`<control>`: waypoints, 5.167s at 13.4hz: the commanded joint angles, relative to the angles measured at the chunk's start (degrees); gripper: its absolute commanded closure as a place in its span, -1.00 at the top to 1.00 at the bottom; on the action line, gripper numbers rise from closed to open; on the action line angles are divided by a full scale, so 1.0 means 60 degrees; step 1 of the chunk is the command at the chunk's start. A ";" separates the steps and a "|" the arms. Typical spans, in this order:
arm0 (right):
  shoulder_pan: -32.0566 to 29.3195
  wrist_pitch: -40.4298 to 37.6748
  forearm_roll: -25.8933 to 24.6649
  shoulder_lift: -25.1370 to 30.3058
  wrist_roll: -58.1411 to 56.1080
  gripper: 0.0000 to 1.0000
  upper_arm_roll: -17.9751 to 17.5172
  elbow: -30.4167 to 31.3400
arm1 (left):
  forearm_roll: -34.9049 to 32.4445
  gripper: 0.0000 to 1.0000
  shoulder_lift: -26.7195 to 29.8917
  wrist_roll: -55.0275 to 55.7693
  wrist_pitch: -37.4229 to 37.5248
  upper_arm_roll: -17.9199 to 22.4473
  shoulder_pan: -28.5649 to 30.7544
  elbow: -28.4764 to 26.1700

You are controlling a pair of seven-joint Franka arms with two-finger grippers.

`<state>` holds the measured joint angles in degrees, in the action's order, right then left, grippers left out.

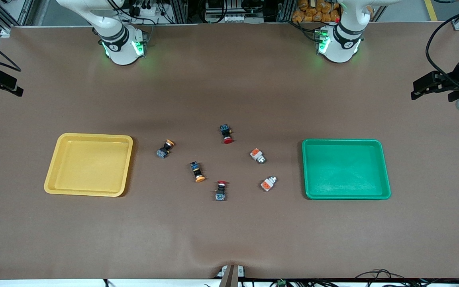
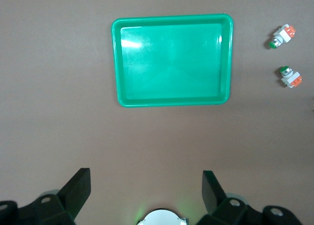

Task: Place green and yellow buttons in trays

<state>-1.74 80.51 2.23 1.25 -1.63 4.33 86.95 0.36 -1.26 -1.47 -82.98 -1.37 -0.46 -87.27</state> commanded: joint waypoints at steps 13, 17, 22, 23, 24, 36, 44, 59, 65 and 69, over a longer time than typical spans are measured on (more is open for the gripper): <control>-0.0017 0.0205 0.0082 -0.0486 0.0096 1.00 -0.0062 -0.0048 | 0.0218 1.00 -0.1956 0.1003 -0.1622 -0.0607 -0.1020 -0.0073; -0.0017 0.0205 0.0185 -0.0648 0.0140 1.00 -0.0062 -0.0048 | 0.0218 1.00 -0.2702 0.1167 -0.2676 -0.0607 -0.1417 -0.0088; 0.0656 0.0467 0.0156 -0.2183 0.0184 1.00 -0.0150 -0.0383 | 0.0203 1.00 -0.3873 0.1226 -0.4768 -0.0607 -0.2236 -0.0059; 0.0773 0.0642 0.0214 -0.2549 0.0184 1.00 -0.0150 -0.0472 | 0.0203 1.00 -0.4210 0.1226 -0.5368 -0.0607 -0.2426 -0.0059; 0.0847 0.0891 0.0360 -0.2828 0.0184 1.00 -0.0150 -0.0487 | 0.0203 1.00 -0.4518 0.1226 -0.5925 -0.0607 -0.2559 -0.0059; 0.2735 0.3543 0.2221 -0.6242 0.4679 1.00 -0.0150 -0.0356 | 0.0086 1.00 -0.7258 0.1021 -1.0981 -0.0607 -0.3849 0.0088; 0.3805 0.4863 0.2793 -0.6771 0.5530 1.00 -0.0150 0.1299 | -0.0046 1.00 -0.7948 0.1021 -1.2141 -0.0592 -0.4259 0.0029; 0.2051 0.2286 0.2588 -0.6361 0.3791 -1.00 -0.0062 -0.0953 | 0.0013 -1.00 -0.6940 0.0157 -1.0007 -0.0607 -0.3426 0.0205; 0.0338 0.1612 0.1110 -0.6346 0.0294 -0.90 -0.0048 -0.2008 | 0.0115 -1.00 -0.6279 0.0244 -0.8494 -0.0636 -0.2151 -0.0672; -0.0513 0.1596 0.0260 -0.6259 -0.1615 -0.61 -0.0033 -0.2200 | 0.0042 -1.00 -0.5913 0.0172 -0.8450 -0.0607 -0.1521 -0.1478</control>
<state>-3.04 91.24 5.97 -36.46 -7.83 5.03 75.60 0.66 -40.44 0.04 -134.05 -4.64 -10.93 -92.04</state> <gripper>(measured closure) 0.573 0.590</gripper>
